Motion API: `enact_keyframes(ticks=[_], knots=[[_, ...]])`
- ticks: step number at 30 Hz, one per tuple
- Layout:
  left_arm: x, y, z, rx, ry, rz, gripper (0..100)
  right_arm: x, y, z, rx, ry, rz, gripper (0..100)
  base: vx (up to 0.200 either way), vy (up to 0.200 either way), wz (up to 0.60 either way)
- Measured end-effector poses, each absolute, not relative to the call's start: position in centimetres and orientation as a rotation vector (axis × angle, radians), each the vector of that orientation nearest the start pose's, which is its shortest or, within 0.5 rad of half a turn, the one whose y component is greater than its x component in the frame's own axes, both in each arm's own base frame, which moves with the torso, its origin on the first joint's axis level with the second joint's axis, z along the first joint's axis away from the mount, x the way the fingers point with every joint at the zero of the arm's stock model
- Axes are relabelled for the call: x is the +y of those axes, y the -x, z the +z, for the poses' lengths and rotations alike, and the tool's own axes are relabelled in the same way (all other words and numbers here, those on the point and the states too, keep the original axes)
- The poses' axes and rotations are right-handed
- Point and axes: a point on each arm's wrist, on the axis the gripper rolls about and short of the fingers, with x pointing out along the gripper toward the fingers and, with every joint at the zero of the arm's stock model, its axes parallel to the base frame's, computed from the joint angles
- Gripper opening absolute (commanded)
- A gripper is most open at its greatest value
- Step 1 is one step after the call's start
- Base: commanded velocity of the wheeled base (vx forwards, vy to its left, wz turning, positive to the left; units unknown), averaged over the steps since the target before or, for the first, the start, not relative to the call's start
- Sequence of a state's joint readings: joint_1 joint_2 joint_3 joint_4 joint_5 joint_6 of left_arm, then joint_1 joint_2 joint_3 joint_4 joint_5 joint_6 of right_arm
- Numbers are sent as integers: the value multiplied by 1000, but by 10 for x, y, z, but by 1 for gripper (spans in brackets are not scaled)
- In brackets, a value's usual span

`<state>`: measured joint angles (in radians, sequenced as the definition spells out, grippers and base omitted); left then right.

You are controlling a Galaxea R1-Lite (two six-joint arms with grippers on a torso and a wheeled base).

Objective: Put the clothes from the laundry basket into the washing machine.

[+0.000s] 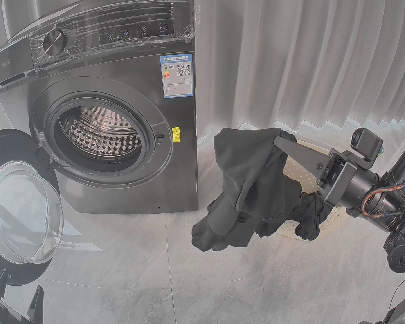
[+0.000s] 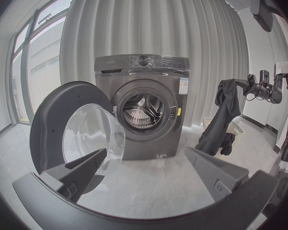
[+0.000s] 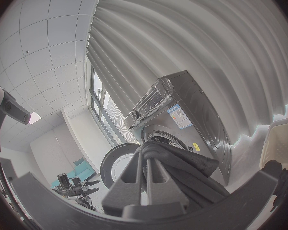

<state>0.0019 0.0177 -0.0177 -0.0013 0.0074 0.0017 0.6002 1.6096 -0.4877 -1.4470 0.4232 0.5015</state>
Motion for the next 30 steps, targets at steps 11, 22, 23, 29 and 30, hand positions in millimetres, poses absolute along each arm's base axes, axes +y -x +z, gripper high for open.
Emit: enact_keyframes(ticks=[11, 22, 23, 29, 30], knots=[[0, 23, 81, -1, -2, 9, 100, 150, -201, 207, -76, -481, 1082, 0, 0, 0, 0], [0, 23, 81, -1, -2, 9, 100, 150, -200, 206, -71, -479, 1084, 0, 0, 0, 0], [0, 23, 81, -1, -1, 9, 100, 150, -200, 205, -69, -479, 1083, 0, 0, 0, 0], [0, 23, 81, -1, -1, 10, 100, 157, -188, 196, -28, -459, 1124, 0, 0, 0, 0], [0, 23, 81, -1, -2, 10, 100, 158, -187, 194, -29, -441, 1129, 0, 0, 0, 0]])
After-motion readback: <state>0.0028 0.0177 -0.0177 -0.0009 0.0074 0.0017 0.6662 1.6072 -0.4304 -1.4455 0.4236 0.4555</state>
